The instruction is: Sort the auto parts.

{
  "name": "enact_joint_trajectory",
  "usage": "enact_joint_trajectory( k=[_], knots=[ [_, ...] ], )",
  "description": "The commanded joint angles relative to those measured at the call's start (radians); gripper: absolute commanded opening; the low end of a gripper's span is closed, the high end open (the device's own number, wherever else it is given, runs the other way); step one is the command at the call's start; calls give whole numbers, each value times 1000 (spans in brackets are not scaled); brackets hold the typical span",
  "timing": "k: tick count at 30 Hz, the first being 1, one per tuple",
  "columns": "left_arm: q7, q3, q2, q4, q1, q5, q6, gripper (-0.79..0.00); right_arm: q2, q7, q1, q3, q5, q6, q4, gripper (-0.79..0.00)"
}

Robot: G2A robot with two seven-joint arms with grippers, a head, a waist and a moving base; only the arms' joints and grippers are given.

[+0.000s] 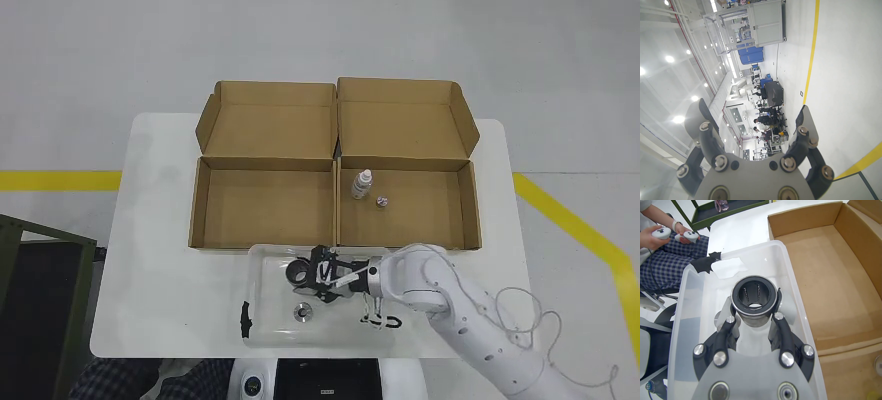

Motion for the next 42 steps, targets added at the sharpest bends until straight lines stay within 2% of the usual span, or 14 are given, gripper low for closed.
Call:
enact_joint_trajectory(
  k=[1,13,25,33,42],
  knots=[
    [0,0,0,0,0,0,0,0,5,-5,-10,17,26,-12,-3,-785],
    [0,0,0,0,0,0,0,0,31,-3,-72,101,166,-51,-37,-785],
    [0,0,0,0,0,0,0,0,42,0,-79,143,264,-50,-56,-785],
    [0,0,0,0,0,0,0,0,38,-47,-59,153,248,24,-80,-785],
    [0,0,0,0,0,0,0,0,10,-84,44,94,189,146,-25,-785]
  ],
)
